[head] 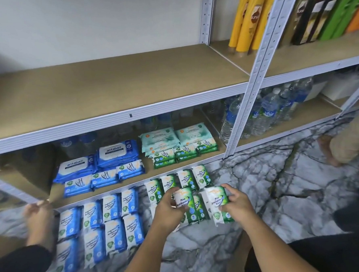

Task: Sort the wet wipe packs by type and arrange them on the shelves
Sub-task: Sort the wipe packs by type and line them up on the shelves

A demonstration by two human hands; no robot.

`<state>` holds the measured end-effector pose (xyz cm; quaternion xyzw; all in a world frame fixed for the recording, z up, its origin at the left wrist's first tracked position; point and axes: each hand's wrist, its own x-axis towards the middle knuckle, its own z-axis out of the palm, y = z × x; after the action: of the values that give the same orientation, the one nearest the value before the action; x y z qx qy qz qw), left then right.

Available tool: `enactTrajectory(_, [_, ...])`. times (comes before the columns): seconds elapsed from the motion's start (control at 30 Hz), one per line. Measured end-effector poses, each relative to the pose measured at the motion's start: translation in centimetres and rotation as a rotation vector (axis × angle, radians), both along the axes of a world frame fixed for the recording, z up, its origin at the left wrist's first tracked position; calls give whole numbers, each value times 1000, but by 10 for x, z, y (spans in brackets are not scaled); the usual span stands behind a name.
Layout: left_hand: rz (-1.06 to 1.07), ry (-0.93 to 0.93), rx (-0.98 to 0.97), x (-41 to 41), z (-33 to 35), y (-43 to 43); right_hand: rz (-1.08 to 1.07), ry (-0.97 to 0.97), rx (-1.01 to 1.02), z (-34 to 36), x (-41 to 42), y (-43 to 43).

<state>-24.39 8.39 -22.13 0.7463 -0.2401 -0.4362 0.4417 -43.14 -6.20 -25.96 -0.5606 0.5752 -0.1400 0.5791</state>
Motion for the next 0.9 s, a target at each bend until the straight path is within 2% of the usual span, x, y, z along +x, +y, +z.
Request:
enactTrajectory(0.37, [0, -89, 107, 11, -58, -37, -10, 89, -30, -16, 9, -56])
enactTrajectory(0.9, [-124, -119, 346, 13, -169, -103, 49, 282, 73, -140, 40, -83])
